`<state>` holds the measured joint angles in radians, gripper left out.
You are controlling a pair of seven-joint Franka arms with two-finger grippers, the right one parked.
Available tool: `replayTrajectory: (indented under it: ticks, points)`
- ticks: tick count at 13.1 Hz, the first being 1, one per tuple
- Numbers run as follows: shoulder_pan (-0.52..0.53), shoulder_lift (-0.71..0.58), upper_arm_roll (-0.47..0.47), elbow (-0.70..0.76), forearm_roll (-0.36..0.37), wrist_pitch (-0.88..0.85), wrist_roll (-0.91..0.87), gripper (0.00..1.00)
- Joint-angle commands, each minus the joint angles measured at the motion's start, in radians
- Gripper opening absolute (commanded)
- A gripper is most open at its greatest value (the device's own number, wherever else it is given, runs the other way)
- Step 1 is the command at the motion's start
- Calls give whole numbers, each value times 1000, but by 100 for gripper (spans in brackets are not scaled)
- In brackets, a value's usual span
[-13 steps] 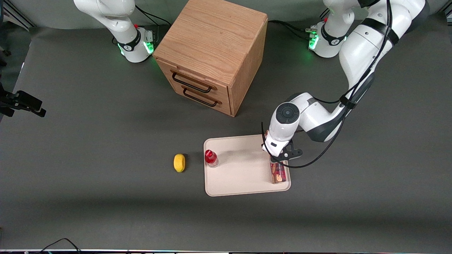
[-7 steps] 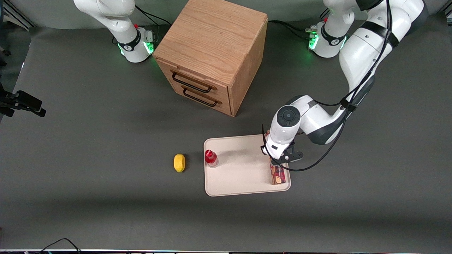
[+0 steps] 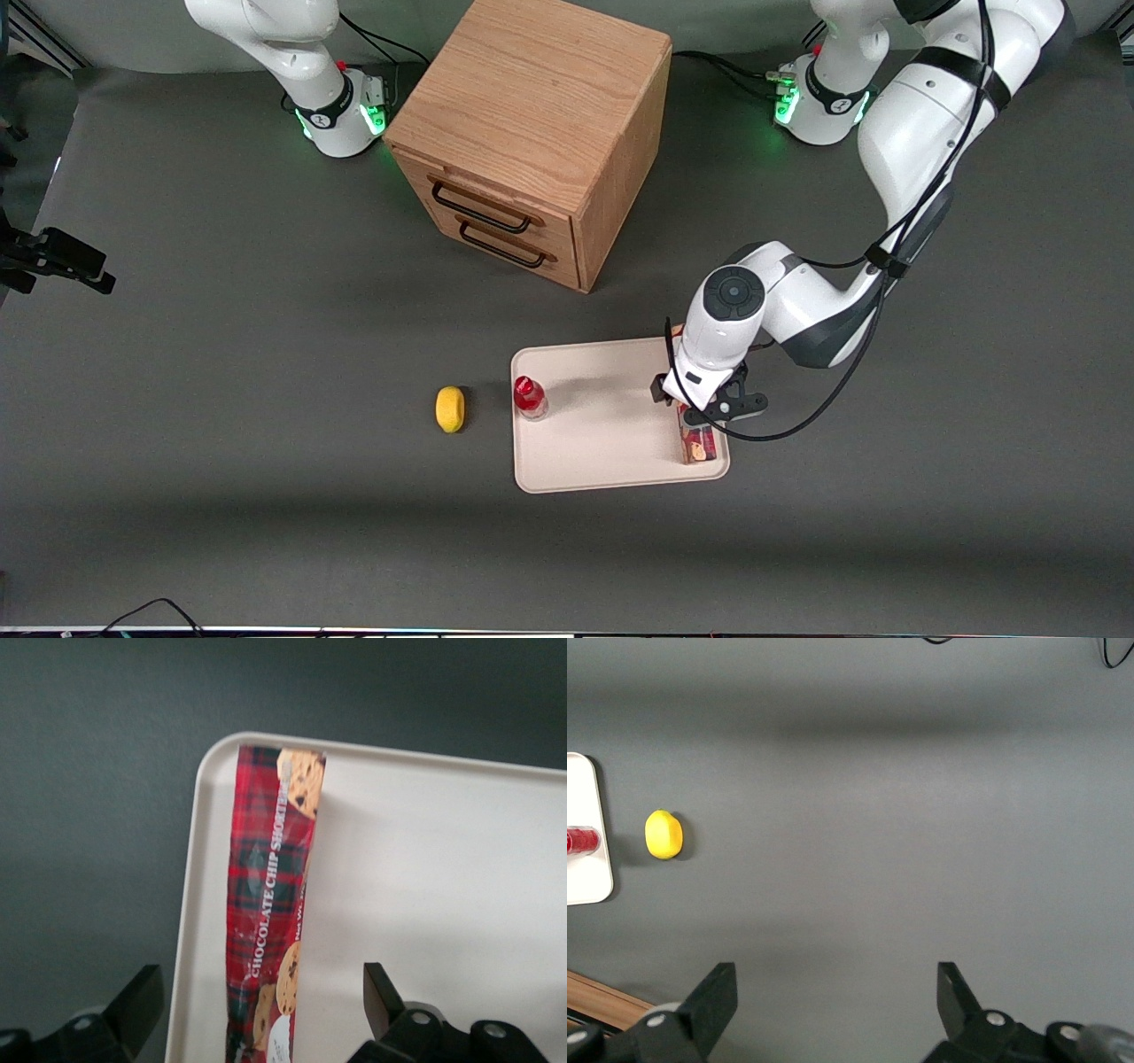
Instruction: Place red cookie box on tray
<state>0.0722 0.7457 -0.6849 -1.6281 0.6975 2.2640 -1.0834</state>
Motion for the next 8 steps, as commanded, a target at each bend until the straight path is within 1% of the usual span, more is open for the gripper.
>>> replayTrajectory:
  ticks: [1, 2, 3, 4, 5, 7, 8]
  points:
    - [3, -98, -15, -4, -27, -108, 87, 100]
    - [14, -138, -24, -4, -67, -163, 144, 100]
    - [29, -182, -31, -4, -134, -225, 218, 100]
    - [40, -251, -33, -4, -220, -292, 287, 100]
    - [41, -323, -27, -4, -286, -364, 336, 100]
    - [67, -434, -21, 13, -358, -511, 463, 100]
    - [86, -483, -19, 34, -421, -594, 514, 100]
